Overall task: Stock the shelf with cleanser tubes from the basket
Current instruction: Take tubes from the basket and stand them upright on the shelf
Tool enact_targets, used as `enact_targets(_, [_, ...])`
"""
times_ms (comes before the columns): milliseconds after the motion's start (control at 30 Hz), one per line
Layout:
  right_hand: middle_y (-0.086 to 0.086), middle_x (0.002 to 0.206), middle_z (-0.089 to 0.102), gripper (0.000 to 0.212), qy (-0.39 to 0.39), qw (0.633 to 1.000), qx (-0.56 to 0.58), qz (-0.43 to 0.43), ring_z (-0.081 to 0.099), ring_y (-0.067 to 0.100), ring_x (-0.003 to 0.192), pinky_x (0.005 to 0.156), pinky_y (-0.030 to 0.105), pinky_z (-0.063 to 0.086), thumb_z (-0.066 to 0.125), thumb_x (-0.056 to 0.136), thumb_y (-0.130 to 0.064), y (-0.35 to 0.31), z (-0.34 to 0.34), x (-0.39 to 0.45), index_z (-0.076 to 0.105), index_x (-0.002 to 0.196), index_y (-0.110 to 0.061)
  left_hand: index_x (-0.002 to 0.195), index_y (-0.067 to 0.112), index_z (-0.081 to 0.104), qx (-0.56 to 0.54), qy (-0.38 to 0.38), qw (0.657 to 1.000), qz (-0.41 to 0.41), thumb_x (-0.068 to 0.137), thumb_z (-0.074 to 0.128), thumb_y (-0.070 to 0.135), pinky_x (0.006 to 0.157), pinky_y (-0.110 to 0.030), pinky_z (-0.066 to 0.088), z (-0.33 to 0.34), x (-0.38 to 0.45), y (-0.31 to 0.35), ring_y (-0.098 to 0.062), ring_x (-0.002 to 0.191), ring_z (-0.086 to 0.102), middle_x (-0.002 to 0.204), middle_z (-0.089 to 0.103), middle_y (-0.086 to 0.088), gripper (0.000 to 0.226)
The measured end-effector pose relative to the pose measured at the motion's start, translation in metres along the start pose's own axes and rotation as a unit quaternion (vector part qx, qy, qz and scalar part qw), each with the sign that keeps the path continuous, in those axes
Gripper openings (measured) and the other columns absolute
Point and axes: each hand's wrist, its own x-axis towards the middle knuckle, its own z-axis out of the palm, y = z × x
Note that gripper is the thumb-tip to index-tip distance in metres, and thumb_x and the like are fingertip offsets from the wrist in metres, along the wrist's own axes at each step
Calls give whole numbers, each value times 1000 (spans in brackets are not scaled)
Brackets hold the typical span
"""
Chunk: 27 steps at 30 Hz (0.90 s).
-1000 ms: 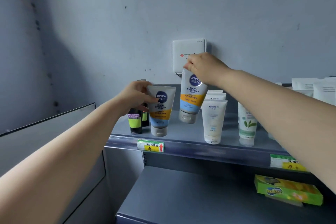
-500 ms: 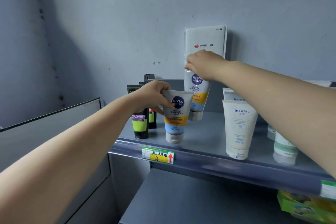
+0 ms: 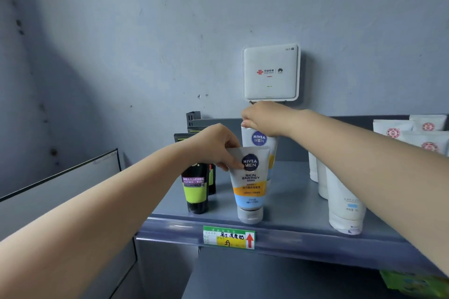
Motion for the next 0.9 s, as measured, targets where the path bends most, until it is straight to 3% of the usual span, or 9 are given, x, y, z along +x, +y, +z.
enact_targets(133, [13,102,61,27,-13,1000,7,-6,43,21,83,71,31,33,38,99,-30,-8,9,6,55,96,-10,61,25,65,-9,-35,999,17,78,74,13,48,-9,44,-7,1,-3,-2,48,60,49,63,12,23])
enact_targets(233, [8,88,54,24,-32,999,18,-7,46,21,81,67,30,32,38,99,-31,-11,16,7,50,87,-14,80,12,70,-16,-55,998,34,81,71,9,53,-8,48,-12,0,-4,0,51,61,64,66,5,3])
enact_targets(300, [4,85,52,25,-30,999,42,-4,46,22,79,59,29,29,39,99,-31,-12,18,6,51,87,-12,91,6,70,-23,-47,998,45,80,71,7,58,-11,52,-18,1,-5,-2,55,63,73,69,1,11])
enact_targets(533, [-10,70,49,13,-131,988,80,16,45,13,68,53,21,33,60,87,-27,-7,19,8,53,78,-22,83,10,68,42,-43,995,79,77,73,4,48,-9,45,-32,-2,3,2,41,57,57,65,7,10])
enact_targets(633, [-7,78,55,2,-128,987,96,20,48,13,72,54,18,34,60,87,-22,-3,19,6,61,86,-20,82,12,67,54,-45,994,83,77,73,5,48,-7,44,-33,-3,4,3,39,55,59,65,4,11])
enact_targets(700, [1,89,60,14,-123,988,92,30,49,16,79,57,18,35,60,87,-21,-1,19,5,63,99,-14,81,12,66,57,-44,994,84,77,73,4,47,-7,43,-34,-1,3,3,38,55,59,64,3,11])
enact_targets(900, [5,104,66,23,-108,988,86,63,49,16,81,63,26,38,61,87,-24,0,24,5,64,105,-11,79,12,68,61,-53,993,88,77,72,4,48,-9,45,-36,0,1,2,39,55,55,64,5,9])
